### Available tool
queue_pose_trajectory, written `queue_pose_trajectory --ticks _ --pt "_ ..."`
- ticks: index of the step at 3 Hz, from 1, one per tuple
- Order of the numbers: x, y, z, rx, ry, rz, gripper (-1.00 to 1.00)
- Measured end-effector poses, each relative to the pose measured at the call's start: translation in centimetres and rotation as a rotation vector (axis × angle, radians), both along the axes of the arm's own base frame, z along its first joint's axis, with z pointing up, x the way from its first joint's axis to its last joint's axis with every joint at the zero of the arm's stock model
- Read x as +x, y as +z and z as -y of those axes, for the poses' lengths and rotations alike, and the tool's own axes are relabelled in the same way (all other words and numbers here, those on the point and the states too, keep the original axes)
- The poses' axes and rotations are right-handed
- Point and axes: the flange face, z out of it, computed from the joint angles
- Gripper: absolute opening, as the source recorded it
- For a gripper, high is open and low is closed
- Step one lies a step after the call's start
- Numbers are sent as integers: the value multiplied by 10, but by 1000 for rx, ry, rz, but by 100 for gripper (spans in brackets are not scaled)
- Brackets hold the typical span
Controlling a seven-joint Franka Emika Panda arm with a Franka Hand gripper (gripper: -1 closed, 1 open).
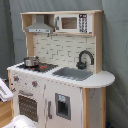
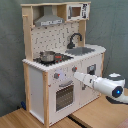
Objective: Play with the kitchen
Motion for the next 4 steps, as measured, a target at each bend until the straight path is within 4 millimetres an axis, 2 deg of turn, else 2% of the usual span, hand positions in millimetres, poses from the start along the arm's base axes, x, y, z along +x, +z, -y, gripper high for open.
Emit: queue_pose_trajectory --ticks 2,3,4 --pt "-4 1 -2 -245 45 -17 100" --pt "-4 3 3 -340 59 -23 100" --pt "-2 7 18 -416 61 -28 100"
